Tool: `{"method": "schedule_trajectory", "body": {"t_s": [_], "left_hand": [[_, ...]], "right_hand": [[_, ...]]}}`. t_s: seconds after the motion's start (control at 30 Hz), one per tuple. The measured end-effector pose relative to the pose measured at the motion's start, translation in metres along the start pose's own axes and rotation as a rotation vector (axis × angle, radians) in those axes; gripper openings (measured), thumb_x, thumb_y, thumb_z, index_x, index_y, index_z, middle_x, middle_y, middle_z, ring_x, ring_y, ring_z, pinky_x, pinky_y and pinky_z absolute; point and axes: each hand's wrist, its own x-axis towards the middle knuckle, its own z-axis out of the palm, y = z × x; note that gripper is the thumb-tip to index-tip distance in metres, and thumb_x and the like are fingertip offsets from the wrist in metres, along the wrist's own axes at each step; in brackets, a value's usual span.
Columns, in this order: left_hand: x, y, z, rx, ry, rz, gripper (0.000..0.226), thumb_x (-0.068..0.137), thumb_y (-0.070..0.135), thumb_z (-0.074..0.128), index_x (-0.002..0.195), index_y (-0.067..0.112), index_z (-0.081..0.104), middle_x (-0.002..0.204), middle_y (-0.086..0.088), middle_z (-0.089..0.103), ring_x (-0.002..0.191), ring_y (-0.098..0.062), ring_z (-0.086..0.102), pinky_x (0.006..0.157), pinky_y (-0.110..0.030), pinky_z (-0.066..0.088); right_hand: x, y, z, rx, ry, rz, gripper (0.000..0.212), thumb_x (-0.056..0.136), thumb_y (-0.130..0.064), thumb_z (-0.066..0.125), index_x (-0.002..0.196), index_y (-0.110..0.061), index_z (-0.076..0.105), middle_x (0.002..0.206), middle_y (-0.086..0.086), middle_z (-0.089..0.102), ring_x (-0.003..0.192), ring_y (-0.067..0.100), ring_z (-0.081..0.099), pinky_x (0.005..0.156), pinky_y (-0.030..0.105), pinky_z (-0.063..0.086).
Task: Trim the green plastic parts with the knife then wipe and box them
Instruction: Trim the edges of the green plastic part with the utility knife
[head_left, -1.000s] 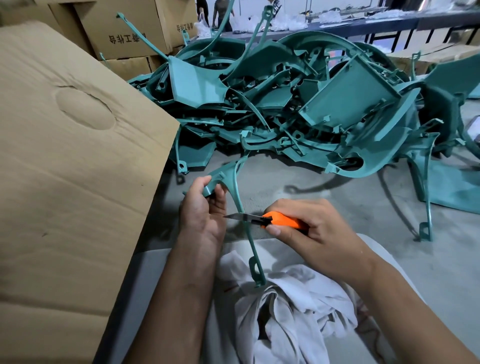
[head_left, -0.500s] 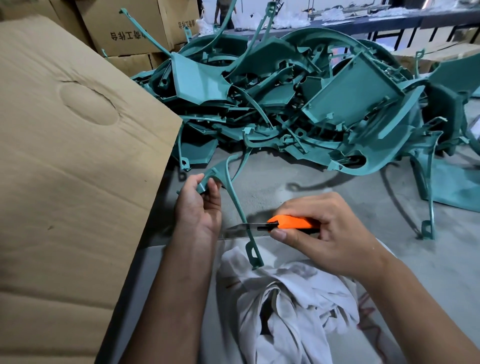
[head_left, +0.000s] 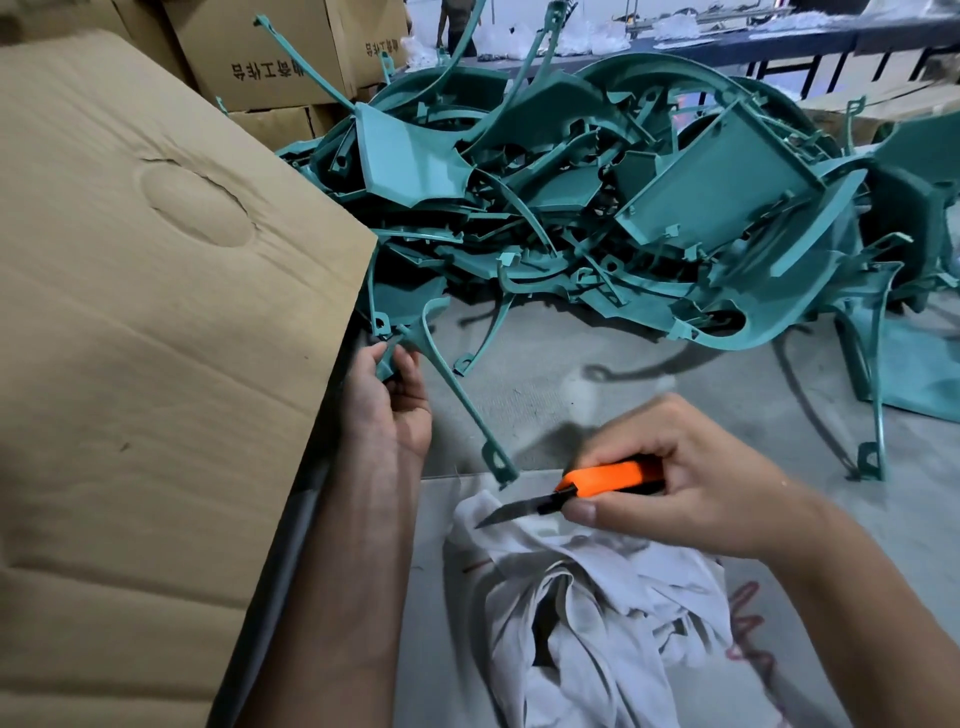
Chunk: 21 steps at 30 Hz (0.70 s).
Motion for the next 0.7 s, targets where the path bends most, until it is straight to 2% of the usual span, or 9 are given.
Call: {"method": "schedule_trajectory", "body": {"t_s": [0.07,0.13,0.2,0.27,0.33,0.47,0.57,0.63,0.7], "left_hand": [[0.0,0.0,0.0,-0.024,-0.016,0.0,0.01,0.099,0.004,0.059,0.096,-0.004,0.063,0.063,-0.014,0.068,0.044,-0.009,0.065,0.042,-0.013,0.049],[-0.002,-0.003,0.002,-0.077,-0.023,0.001,0.018,0.1,0.006,0.06,0.113,-0.004,0.064,0.077,-0.018,0.068,0.054,-0.016,0.07,0.046,-0.016,0.054],[-0.004,-0.008,0.004,-0.119,-0.037,-0.014,0.025,0.101,0.009,0.061,0.121,-0.007,0.063,0.084,-0.023,0.069,0.074,-0.024,0.072,0.049,-0.02,0.057],[-0.009,-0.016,0.006,-0.132,-0.064,-0.042,0.024,0.101,0.01,0.062,0.116,-0.01,0.062,0.092,-0.029,0.071,0.085,-0.028,0.071,0.05,-0.023,0.059],[-0.013,-0.023,0.008,-0.136,-0.086,-0.055,0.022,0.101,0.009,0.061,0.115,-0.009,0.06,0.108,-0.033,0.068,0.095,-0.031,0.071,0.054,-0.026,0.061],[-0.014,-0.025,0.009,-0.166,-0.138,-0.051,0.031,0.102,0.007,0.057,0.13,-0.008,0.056,0.129,-0.035,0.059,0.117,-0.036,0.066,0.061,-0.033,0.064],[-0.018,-0.025,0.01,-0.058,-0.234,-0.028,0.033,0.099,0.014,0.062,0.127,-0.003,0.055,0.127,-0.028,0.06,0.108,-0.037,0.068,0.073,-0.043,0.065],[-0.018,-0.027,0.007,0.072,-0.351,0.038,0.058,0.086,0.032,0.074,0.135,0.009,0.051,0.136,-0.02,0.055,0.121,-0.036,0.062,0.092,-0.05,0.06],[-0.019,-0.028,0.003,0.214,-0.469,0.126,0.066,0.078,0.044,0.077,0.132,0.017,0.05,0.145,-0.011,0.049,0.135,-0.031,0.051,0.104,-0.052,0.052]], "right_hand": [[-0.002,-0.001,-0.004,0.042,0.008,-0.013,0.02,0.095,-0.035,0.074,0.076,-0.029,0.072,0.058,-0.004,0.058,0.045,0.012,0.045,0.044,0.024,0.032],[-0.002,0.001,-0.006,0.004,0.198,-0.07,0.03,0.091,-0.046,0.074,0.076,-0.02,0.07,0.058,0.0,0.052,0.048,0.013,0.044,0.047,0.023,0.033],[-0.001,0.002,-0.005,-0.008,0.445,-0.086,0.038,0.08,-0.049,0.08,0.087,-0.013,0.07,0.065,0.006,0.051,0.054,0.012,0.044,0.053,0.019,0.035],[0.002,0.0,-0.002,0.006,0.576,-0.06,0.047,0.071,-0.047,0.086,0.108,-0.022,0.07,0.079,0.003,0.059,0.061,0.006,0.05,0.061,0.017,0.042],[0.003,0.001,0.002,-0.017,0.607,-0.065,0.053,0.071,-0.046,0.088,0.118,-0.031,0.069,0.091,-0.003,0.067,0.066,0.003,0.056,0.067,0.016,0.047],[0.002,0.004,0.005,0.028,0.73,-0.021,0.026,0.086,-0.024,0.086,0.111,-0.027,0.076,0.073,0.002,0.067,0.055,0.026,0.053,0.055,0.03,0.046],[0.005,0.007,0.005,0.074,0.846,0.037,0.014,0.088,-0.008,0.078,0.098,-0.018,0.08,0.07,0.004,0.072,0.049,0.018,0.055,0.047,0.026,0.045],[0.007,0.007,0.005,0.256,0.933,0.057,0.016,0.091,-0.001,0.07,0.093,-0.014,0.079,0.068,0.005,0.07,0.046,0.016,0.053,0.044,0.023,0.043],[0.007,0.006,0.001,0.467,0.989,0.062,0.015,0.092,0.0,0.066,0.091,-0.011,0.077,0.067,0.01,0.067,0.043,0.014,0.048,0.041,0.021,0.039]]}}
